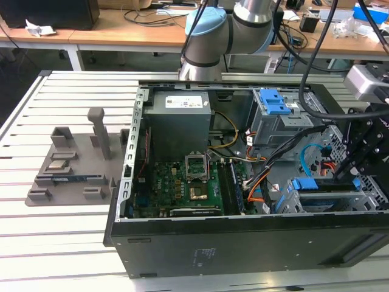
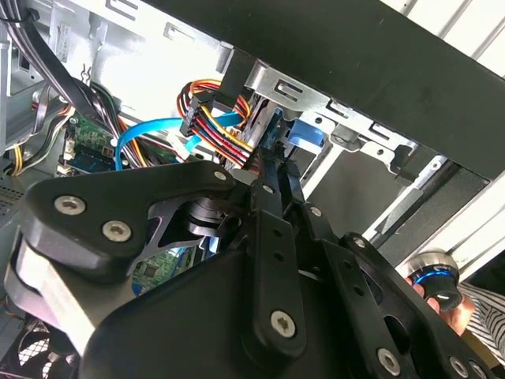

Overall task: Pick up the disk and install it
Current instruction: 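Insert the first disk wire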

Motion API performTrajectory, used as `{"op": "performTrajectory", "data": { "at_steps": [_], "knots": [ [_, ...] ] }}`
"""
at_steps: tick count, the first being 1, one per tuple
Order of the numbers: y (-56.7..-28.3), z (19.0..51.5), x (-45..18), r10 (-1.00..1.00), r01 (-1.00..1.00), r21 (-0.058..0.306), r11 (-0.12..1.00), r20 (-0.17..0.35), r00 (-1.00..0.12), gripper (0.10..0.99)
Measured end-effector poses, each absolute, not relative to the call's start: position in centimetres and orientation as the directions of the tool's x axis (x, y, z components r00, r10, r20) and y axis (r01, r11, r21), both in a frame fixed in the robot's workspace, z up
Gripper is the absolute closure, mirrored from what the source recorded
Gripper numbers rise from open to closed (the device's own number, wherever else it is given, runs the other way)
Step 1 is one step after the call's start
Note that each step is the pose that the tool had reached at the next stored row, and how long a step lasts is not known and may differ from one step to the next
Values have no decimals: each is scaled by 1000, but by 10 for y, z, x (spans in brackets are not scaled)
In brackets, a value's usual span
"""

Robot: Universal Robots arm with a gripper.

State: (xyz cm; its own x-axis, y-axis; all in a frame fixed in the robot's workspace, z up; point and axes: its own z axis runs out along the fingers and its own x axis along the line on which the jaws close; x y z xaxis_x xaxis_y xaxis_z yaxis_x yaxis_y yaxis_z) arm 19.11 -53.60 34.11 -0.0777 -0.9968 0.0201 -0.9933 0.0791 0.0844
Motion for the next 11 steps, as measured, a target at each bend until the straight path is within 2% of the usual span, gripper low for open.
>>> {"op": "performTrajectory", "data": {
  "at_steps": [11],
  "knots": [
    [-536,337,191,-997,-993,85,79,20,-78,914]
  ]
}}
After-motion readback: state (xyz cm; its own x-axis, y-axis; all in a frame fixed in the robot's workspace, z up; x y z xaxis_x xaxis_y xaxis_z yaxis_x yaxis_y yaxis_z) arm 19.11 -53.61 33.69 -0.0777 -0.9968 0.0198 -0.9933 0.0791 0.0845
